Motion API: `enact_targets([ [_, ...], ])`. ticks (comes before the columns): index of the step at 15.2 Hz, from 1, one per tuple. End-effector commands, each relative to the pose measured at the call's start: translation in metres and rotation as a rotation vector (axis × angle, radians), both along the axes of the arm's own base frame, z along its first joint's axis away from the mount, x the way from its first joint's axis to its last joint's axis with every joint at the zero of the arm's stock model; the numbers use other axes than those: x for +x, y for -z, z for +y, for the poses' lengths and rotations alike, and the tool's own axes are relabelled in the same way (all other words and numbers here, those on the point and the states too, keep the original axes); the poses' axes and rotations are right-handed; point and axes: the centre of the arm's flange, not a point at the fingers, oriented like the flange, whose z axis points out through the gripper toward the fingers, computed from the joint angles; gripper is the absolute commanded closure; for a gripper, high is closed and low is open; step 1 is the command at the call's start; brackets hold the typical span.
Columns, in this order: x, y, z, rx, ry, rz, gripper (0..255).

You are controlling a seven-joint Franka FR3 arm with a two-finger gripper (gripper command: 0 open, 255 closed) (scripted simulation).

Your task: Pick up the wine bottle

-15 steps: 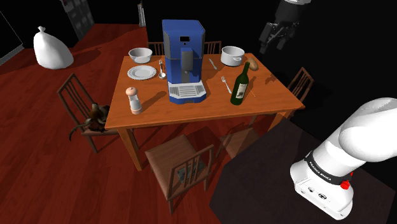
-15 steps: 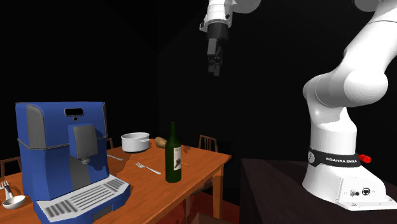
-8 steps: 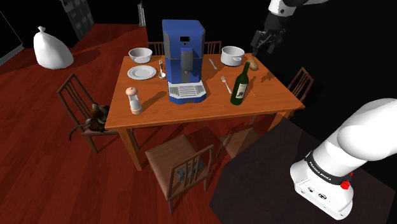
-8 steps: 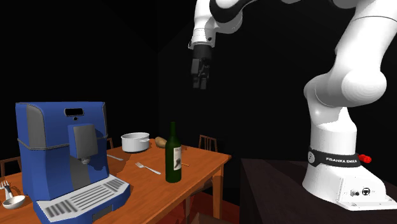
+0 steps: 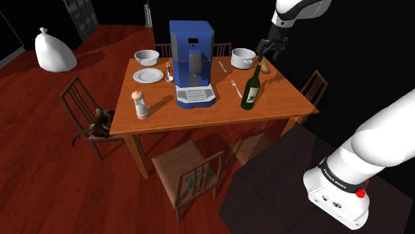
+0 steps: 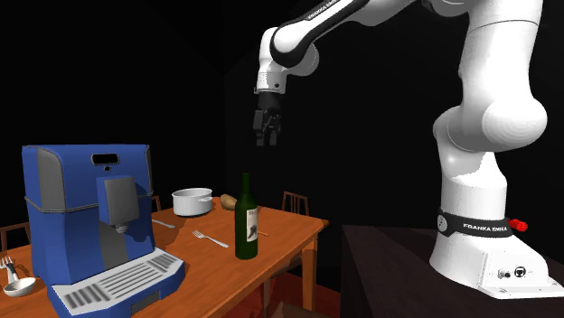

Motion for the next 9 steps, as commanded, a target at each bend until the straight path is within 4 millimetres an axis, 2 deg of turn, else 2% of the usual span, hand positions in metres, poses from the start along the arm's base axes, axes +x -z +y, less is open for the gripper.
enact_targets([
  [1, 0.015, 0.013, -0.016, 0.001, 0.012, 0.000, 0],
  [9, 0.074, 0.069, -0.083, 0.008, 0.059, -0.003, 0],
])
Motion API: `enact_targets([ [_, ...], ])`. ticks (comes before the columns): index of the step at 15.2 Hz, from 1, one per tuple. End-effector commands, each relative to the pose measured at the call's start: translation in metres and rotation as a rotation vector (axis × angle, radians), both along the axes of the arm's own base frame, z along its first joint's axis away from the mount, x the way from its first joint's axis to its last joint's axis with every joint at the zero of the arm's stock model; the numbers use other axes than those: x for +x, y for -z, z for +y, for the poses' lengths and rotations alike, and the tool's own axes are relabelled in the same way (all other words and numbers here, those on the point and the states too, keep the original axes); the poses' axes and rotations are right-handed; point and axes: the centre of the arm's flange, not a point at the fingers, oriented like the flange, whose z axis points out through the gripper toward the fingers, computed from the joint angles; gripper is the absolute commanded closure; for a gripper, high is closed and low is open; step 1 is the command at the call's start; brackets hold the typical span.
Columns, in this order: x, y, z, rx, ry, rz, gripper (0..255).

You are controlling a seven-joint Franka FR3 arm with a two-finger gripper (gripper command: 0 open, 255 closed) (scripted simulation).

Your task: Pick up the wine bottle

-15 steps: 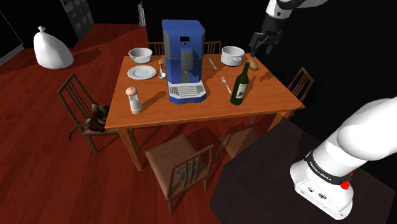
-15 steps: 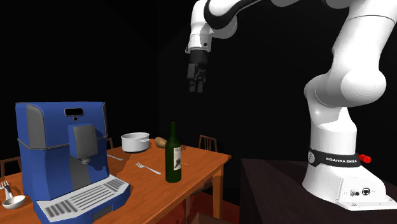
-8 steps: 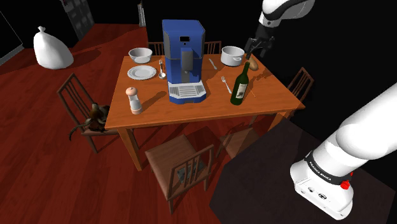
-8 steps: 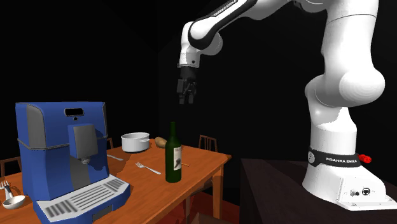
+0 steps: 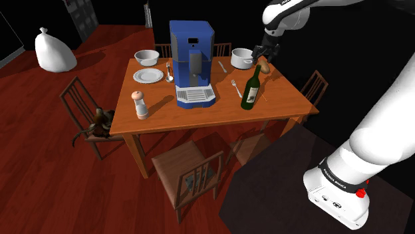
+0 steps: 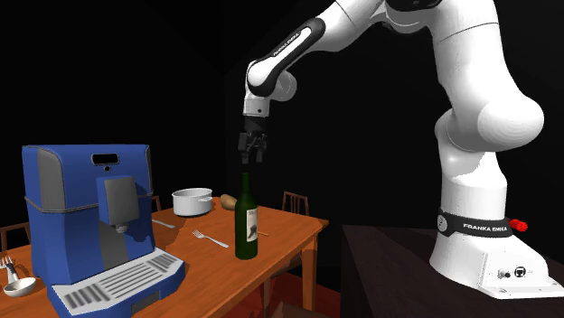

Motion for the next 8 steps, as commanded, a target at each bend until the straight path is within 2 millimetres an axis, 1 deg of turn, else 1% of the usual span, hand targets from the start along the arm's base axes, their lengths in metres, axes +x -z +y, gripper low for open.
enact_targets([
  [1, 0.015, 0.013, -0.021, 0.002, 0.012, -0.001, 0],
  [5, 0.042, 0.041, -0.055, 0.005, 0.034, -0.002, 0],
  [8, 0.042, 0.056, -0.055, 0.005, 0.034, -0.002, 0],
])
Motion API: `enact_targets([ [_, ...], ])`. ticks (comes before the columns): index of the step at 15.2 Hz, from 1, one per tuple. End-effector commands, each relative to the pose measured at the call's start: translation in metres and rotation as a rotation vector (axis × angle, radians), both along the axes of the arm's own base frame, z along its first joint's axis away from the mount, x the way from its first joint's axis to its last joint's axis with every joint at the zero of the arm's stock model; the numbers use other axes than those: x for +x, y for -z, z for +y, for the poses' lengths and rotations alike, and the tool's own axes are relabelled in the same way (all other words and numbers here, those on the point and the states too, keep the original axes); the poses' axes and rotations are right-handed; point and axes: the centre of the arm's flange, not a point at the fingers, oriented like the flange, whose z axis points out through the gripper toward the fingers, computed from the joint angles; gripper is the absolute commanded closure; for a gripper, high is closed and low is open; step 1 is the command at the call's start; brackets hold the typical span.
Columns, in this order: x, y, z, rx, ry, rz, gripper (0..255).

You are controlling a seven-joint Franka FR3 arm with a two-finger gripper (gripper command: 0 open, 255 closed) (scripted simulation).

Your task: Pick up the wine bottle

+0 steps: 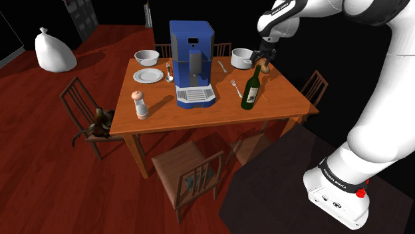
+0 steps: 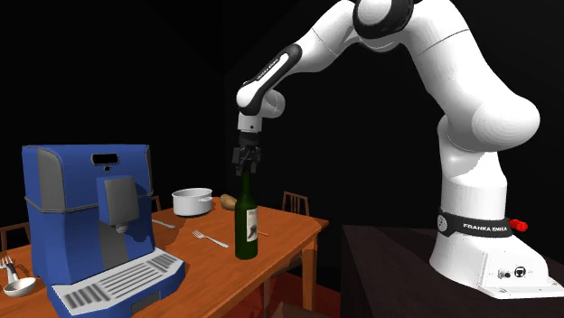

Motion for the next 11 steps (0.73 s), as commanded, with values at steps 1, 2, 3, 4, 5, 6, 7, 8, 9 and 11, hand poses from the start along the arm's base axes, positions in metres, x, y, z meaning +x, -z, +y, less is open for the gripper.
enact_targets([
  [1, 0.002, 0.012, -0.001, 0.000, 0.001, -0.001, 0],
  [2, 0.002, 0.017, -0.001, 0.000, 0.001, -0.001, 0],
  [3, 0.002, 0.022, -0.001, 0.000, 0.001, -0.001, 0],
  [4, 0.002, 0.027, -0.001, 0.000, 0.001, -0.001, 0],
  [5, 0.002, 0.030, -0.001, 0.000, 0.001, -0.001, 0],
  [6, 0.002, 0.030, -0.001, 0.000, 0.001, -0.001, 0],
  [7, 0.002, 0.031, -0.001, 0.000, 0.001, -0.001, 255],
  [8, 0.002, 0.031, -0.001, 0.000, 0.001, -0.001, 255],
  [9, 0.002, 0.031, -0.001, 0.000, 0.001, -0.001, 255],
  [11, 0.002, 0.031, -0.001, 0.000, 0.001, -0.001, 255],
])
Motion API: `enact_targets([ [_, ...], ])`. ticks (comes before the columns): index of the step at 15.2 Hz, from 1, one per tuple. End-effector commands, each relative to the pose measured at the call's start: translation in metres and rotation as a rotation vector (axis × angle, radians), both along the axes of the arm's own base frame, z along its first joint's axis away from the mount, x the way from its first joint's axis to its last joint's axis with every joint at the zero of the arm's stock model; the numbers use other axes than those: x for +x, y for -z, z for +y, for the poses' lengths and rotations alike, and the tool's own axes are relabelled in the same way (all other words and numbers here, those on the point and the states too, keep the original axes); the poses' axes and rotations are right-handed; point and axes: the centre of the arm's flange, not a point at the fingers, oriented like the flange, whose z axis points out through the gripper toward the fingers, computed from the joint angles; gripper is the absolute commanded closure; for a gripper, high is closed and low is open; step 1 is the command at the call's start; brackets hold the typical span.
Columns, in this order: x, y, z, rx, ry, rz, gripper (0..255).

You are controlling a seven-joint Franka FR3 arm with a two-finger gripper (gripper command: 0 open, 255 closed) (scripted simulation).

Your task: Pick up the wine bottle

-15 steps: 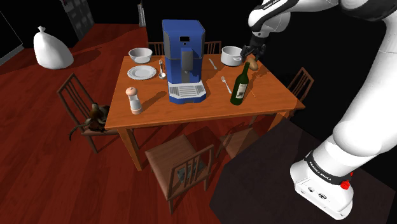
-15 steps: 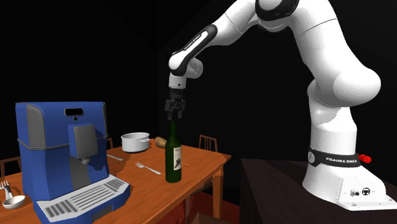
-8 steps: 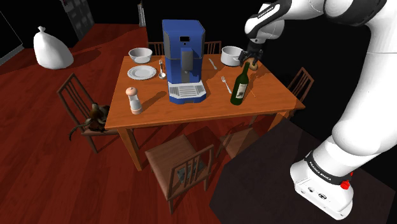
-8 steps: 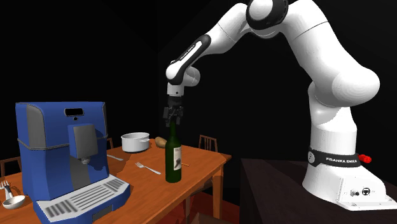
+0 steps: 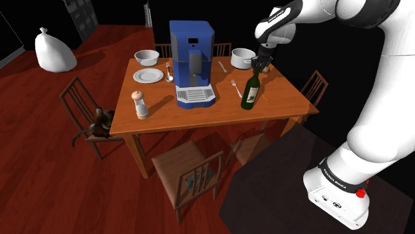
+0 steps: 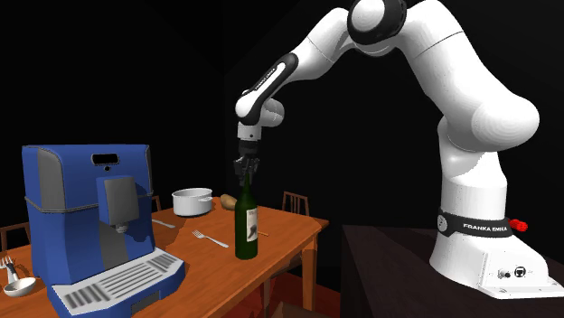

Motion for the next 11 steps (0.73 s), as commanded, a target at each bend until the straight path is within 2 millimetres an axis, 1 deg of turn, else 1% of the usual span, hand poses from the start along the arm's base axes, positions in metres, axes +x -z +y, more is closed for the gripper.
enact_targets([
  [1, 0.000, 0.001, 0.000, 0.000, 0.000, 0.001, 255],
  [5, 0.000, 0.000, 0.000, 0.001, 0.000, 0.002, 255],
  [11, 0.000, -0.031, 0.000, 0.001, 0.000, 0.002, 255],
])
